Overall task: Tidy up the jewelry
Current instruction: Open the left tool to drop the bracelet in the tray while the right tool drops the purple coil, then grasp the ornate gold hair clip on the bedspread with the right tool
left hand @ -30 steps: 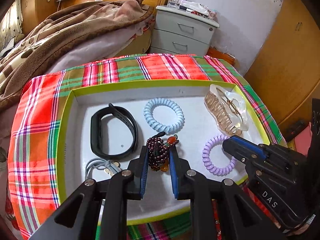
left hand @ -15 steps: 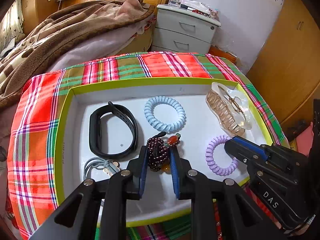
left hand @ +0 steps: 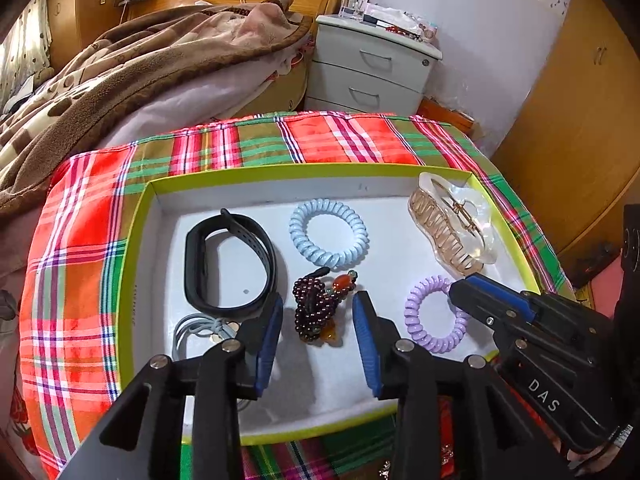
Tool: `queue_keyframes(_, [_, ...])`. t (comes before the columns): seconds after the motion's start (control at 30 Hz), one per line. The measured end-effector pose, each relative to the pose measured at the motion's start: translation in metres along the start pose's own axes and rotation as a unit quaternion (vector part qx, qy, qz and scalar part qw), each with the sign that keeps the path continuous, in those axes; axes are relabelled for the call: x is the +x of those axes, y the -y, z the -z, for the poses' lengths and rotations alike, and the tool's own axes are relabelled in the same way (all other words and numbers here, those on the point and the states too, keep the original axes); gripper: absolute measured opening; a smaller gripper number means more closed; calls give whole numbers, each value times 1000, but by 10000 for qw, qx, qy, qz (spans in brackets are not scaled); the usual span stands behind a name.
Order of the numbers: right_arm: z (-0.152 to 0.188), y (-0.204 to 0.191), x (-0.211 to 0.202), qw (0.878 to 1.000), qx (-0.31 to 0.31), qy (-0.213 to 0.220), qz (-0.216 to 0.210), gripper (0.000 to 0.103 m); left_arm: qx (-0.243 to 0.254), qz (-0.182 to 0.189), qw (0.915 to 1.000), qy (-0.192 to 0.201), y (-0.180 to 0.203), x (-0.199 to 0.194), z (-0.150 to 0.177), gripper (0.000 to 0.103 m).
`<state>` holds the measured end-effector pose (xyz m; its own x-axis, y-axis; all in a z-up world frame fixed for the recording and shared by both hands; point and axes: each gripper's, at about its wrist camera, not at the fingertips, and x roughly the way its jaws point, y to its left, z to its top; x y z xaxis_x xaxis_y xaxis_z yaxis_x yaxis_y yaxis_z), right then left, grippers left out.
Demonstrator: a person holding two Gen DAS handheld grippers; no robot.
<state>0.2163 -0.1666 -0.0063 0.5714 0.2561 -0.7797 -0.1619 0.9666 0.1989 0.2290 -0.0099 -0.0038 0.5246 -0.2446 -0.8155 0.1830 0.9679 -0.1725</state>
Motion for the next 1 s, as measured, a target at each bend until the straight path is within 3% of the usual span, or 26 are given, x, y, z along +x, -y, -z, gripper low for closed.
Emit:
queue_keyframes(0.77, [25,-6,-46,9994,61,292,-191,22,-195,101,9987,458,-10,-70,35,43])
queue_keyframes(0.83, [30,-9,-49,9992,-6,284,-281,33,-250,86,9985,471,-13,-76,43,43])
queue_keyframes(0.87, [32,-10,-50,9991,-37,280,-328,44,-275,93,9984,485,-14,-79,46,44])
queue_keyframes(1.0, [42,-19,-53,9978,-206,247,-574,46,-412,93,9977,527,-23,-90,61,44])
